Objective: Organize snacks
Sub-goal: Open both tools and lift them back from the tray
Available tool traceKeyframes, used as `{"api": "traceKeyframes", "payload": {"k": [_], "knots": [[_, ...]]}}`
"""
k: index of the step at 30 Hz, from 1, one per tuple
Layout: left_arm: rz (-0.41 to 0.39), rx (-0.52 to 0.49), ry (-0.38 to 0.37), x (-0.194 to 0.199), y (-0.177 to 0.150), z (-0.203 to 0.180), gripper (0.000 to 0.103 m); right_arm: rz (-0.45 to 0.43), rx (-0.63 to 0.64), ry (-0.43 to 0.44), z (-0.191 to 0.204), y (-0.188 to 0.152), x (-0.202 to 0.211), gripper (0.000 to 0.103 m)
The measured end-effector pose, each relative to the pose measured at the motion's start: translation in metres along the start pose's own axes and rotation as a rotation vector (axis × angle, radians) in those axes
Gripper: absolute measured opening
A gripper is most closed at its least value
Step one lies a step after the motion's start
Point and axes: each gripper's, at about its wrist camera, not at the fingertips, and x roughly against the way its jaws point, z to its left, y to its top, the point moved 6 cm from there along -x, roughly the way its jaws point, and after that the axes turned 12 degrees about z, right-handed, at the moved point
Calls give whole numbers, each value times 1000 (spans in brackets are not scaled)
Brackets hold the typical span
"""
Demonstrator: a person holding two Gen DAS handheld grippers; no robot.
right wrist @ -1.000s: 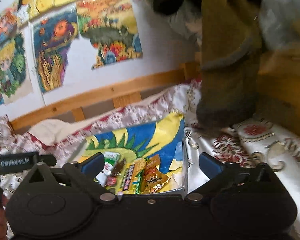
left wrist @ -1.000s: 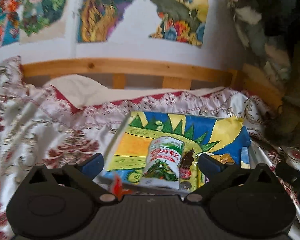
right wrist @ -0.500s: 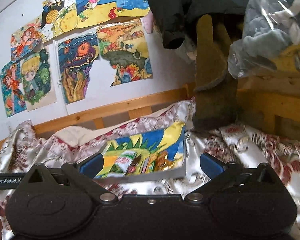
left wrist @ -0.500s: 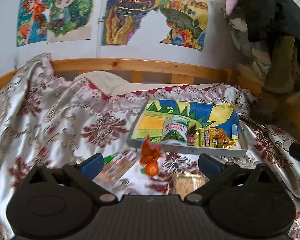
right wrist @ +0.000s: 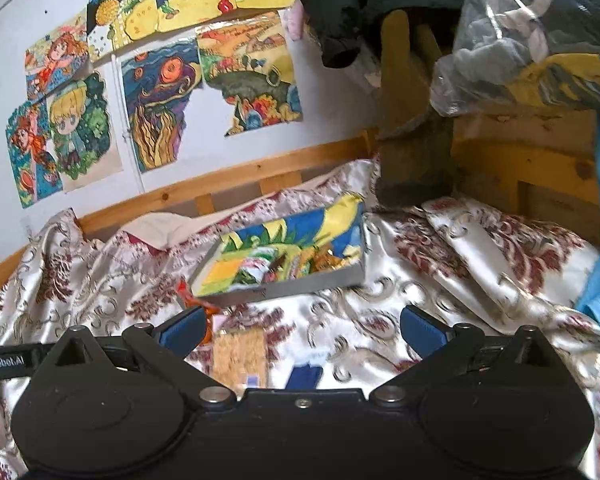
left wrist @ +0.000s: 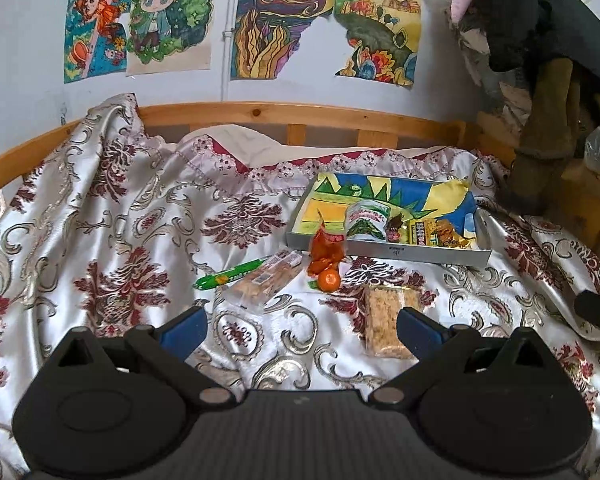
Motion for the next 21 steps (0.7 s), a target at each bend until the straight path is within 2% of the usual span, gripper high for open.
{"api": "traceKeyframes", "payload": {"k": [11, 15, 21], "knots": [[129, -106, 78, -1, -41, -8, 103, 85, 49, -71, 3, -42, 31, 102], [148, -91, 103, 0, -49, -2, 103, 114, 79, -78, 9, -51, 30, 102], [158, -62, 133, -1, -49, 5, 103, 110, 124, -80, 16, -53, 29, 102]]}}
